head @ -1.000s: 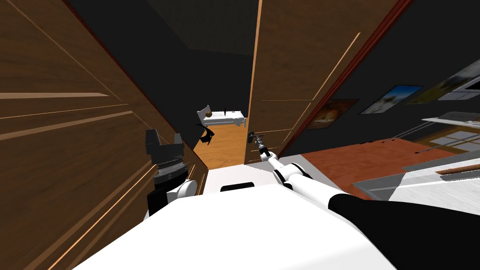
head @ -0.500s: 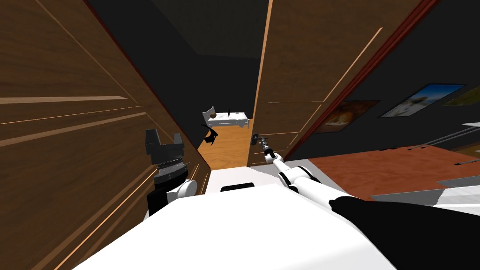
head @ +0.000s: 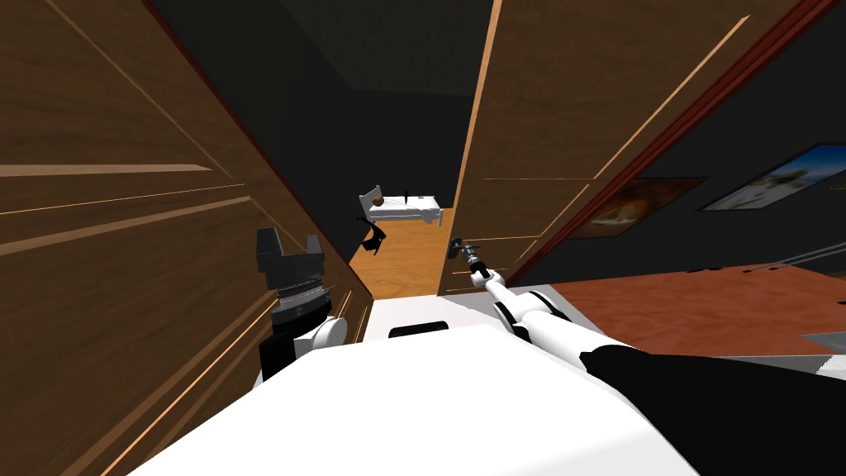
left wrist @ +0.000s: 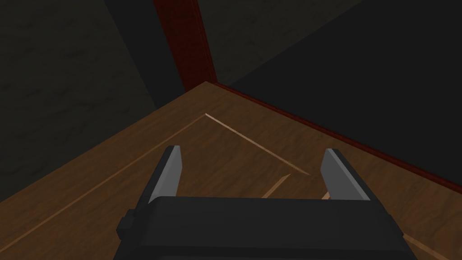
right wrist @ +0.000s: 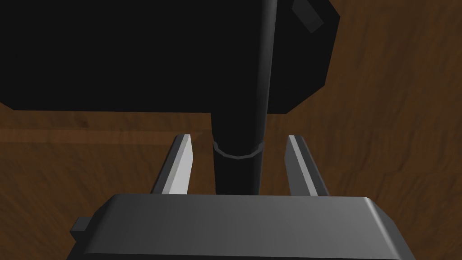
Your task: Pull the door open
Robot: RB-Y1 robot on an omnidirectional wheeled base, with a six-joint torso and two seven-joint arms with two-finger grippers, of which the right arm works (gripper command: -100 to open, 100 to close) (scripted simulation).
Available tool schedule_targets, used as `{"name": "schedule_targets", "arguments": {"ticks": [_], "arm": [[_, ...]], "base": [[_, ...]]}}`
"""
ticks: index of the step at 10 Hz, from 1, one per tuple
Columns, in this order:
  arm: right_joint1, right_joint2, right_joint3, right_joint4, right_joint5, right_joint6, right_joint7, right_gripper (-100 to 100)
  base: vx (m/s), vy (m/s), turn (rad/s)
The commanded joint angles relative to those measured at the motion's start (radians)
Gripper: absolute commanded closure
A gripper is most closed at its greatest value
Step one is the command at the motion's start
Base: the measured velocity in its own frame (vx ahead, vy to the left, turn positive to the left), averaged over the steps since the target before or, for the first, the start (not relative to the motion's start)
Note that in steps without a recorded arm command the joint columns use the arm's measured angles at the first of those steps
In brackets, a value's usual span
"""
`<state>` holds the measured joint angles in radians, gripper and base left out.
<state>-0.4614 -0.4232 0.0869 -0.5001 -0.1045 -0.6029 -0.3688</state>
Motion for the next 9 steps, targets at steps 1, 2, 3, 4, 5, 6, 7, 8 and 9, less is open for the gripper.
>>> {"name": "schedule_targets", "arguments": {"ticks": [1, 2, 3, 4, 5, 6, 7, 8, 9], "arm": [[0.0, 0.001, 0.0, 0.0, 0.0, 0.0, 0.002, 100], [0.0, 0.001, 0.0, 0.0, 0.0, 0.0, 0.002, 100], [0.0, 0.001, 0.0, 0.0, 0.0, 0.0, 0.002, 100], [0.0, 0.001, 0.0, 0.0, 0.0, 0.0, 0.002, 100], [0.0, 0.001, 0.0, 0.0, 0.0, 0.0, 0.002, 100], [0.005, -0.006, 0.018, -0.004, 0.006, -0.008, -0.016, 100], [0.006, -0.008, 0.023, -0.005, 0.008, -0.011, -0.022, 100], [0.009, -0.014, 0.035, -0.008, 0.012, -0.018, -0.035, 100], [0.012, -0.02, 0.049, -0.011, 0.017, -0.025, -0.049, 100]], "base": [[-0.024, -0.005, -0.004], [-0.016, -0.005, 0.009], [-0.008, -0.003, 0.003], [0.0, 0.0, 0.0], [0.0, 0.0, 0.0], [-0.108, -0.065, 0.076], [-0.154, -0.1, 0.106], [-0.184, -0.097, 0.12], [-0.197, -0.112, 0.101]]}}
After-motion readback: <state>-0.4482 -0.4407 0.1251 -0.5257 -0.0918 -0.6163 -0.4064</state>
